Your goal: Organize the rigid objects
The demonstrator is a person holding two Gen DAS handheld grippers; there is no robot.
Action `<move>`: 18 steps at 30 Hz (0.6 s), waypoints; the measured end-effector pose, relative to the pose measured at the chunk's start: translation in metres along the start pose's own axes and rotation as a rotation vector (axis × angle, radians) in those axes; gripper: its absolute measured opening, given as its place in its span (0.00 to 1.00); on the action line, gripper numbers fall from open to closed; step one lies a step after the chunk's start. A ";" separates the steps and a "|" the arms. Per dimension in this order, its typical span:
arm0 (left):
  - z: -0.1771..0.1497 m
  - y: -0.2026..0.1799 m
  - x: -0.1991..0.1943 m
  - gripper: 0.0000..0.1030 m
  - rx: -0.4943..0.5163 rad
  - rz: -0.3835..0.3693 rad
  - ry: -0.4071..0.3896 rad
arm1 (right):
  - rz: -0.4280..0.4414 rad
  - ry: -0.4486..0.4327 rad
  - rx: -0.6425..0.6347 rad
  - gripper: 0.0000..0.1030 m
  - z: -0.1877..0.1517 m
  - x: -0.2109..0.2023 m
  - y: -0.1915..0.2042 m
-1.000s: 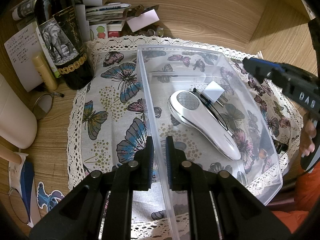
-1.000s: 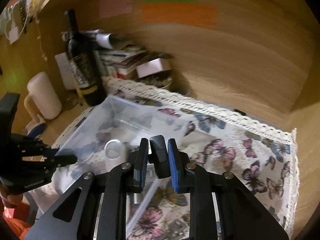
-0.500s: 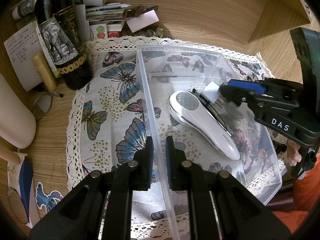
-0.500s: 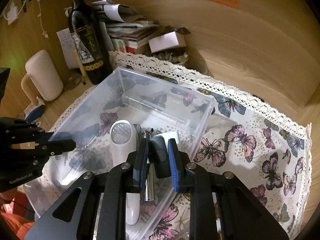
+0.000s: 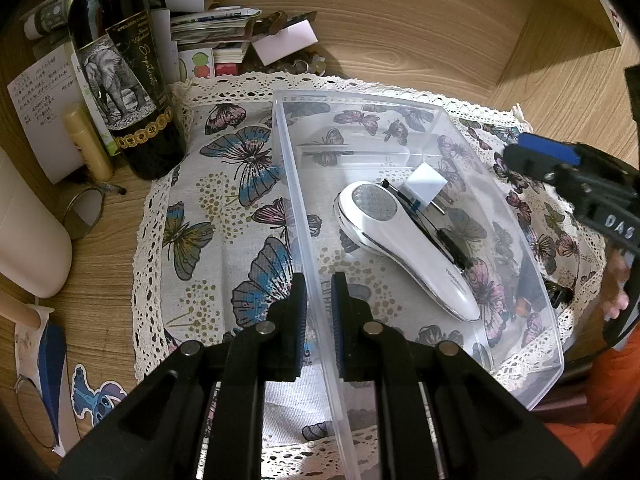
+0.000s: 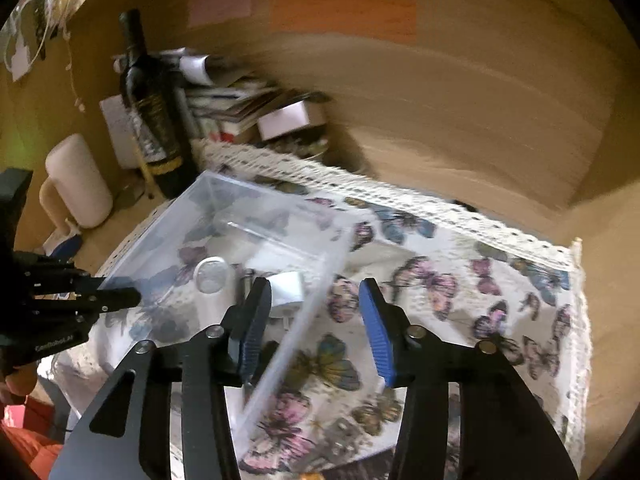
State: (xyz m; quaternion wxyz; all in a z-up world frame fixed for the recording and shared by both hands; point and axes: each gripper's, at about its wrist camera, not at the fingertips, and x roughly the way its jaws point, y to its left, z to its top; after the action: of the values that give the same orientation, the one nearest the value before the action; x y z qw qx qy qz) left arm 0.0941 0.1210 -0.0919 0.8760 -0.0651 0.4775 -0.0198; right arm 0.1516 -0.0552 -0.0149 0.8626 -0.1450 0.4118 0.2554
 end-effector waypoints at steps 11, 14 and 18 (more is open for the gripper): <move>0.000 0.000 0.000 0.11 -0.003 -0.002 -0.001 | -0.122 0.069 0.071 0.47 -0.035 -0.010 -0.038; 0.001 -0.001 0.000 0.11 0.001 -0.002 -0.003 | -0.123 0.108 0.089 0.51 -0.050 -0.006 -0.043; 0.000 -0.002 0.000 0.11 0.007 0.003 -0.003 | -0.117 0.133 0.109 0.58 -0.065 -0.006 -0.045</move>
State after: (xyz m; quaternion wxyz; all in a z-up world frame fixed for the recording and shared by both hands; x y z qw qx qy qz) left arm 0.0942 0.1186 -0.0913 0.8770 -0.0615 0.4761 -0.0201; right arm 0.1325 -0.1244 -0.0484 0.8535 -0.1383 0.4721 0.1719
